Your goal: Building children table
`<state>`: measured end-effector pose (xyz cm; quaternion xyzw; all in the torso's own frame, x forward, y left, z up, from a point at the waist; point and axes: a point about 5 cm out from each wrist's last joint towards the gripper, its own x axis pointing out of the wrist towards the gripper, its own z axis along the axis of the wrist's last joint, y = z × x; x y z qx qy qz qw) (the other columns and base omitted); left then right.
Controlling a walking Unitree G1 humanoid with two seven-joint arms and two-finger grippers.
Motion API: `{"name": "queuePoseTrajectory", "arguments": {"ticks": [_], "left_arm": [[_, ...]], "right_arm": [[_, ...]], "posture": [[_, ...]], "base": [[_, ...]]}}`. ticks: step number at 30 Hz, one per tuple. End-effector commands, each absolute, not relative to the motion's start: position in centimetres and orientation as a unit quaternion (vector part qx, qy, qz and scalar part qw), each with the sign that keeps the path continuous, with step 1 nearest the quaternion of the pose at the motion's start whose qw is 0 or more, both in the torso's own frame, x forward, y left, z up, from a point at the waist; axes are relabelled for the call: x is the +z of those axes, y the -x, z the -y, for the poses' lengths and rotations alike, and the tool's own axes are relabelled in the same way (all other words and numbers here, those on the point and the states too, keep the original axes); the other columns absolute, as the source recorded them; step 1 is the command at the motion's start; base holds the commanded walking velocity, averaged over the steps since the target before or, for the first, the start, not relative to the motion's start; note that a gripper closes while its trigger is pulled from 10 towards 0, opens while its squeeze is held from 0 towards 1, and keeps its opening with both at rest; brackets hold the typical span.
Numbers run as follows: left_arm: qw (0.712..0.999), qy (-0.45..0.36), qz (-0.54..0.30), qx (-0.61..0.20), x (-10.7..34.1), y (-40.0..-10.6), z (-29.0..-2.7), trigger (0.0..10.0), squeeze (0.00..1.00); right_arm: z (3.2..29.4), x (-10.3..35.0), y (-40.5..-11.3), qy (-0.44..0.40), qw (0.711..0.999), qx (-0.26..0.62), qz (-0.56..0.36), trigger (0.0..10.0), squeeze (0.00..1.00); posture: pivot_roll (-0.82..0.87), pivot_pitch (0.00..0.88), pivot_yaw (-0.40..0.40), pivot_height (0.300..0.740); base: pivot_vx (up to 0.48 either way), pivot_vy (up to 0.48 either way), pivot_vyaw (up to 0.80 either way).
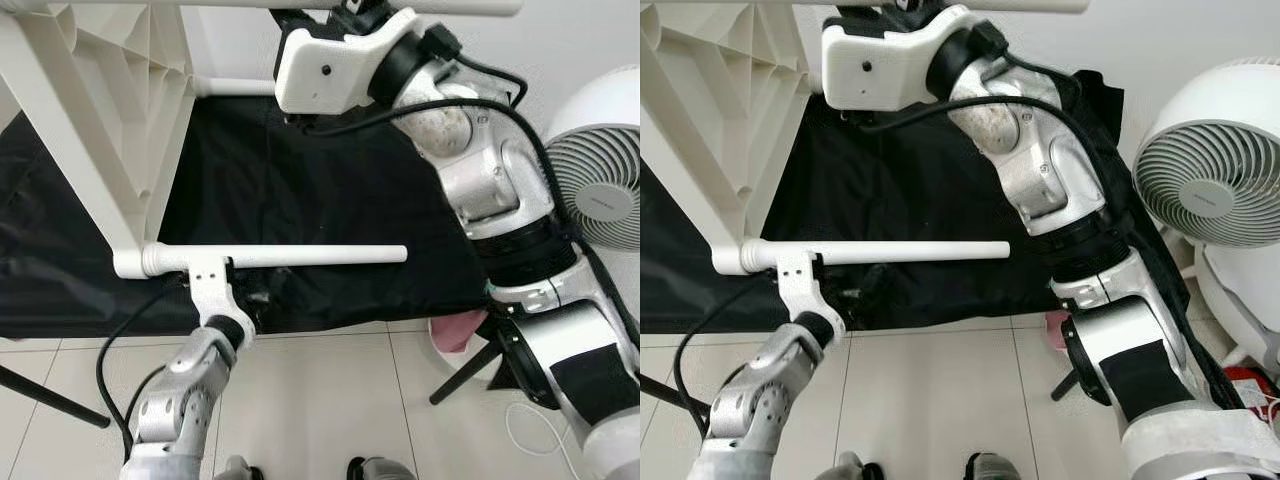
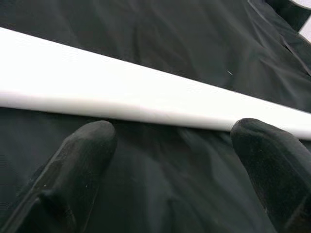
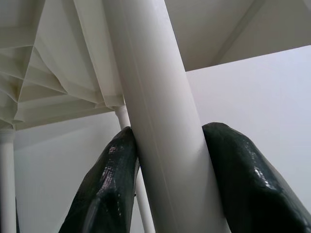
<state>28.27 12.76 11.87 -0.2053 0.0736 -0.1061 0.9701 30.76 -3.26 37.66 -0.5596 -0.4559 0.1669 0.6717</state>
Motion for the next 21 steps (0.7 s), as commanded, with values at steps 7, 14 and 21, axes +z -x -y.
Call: {"name": "queuePoseTrajectory", "arguments": {"ticks": [7,14,21], "left_arm": [[0.966,0.248,-0.070,-0.021,11.9,-30.5,-14.6,10.0,0.00],[0.963,0.258,-0.078,0.012,11.7,-31.6,-15.6,10.0,0.00],[0.946,0.316,-0.047,0.053,13.1,-32.7,-17.7,10.0,0.00]], "right_arm": [[4.8,37.7,-30.7,0.509,0.724,0.137,0.445,10.0,0.00],[5.5,38.3,-30.3,0.499,0.730,0.118,0.453,10.0,0.00],[6.6,39.3,-29.5,0.476,0.737,0.099,0.469,10.0,0.00]], "posture": [[-0.12,0.123,0.082,0.740],[-0.14,0.125,0.088,0.740],[-0.15,0.126,0.091,0.740]], "base": [[0.000,0.000,0.00],[0.000,0.000,0.00],[0.000,0.000,0.00]]}}
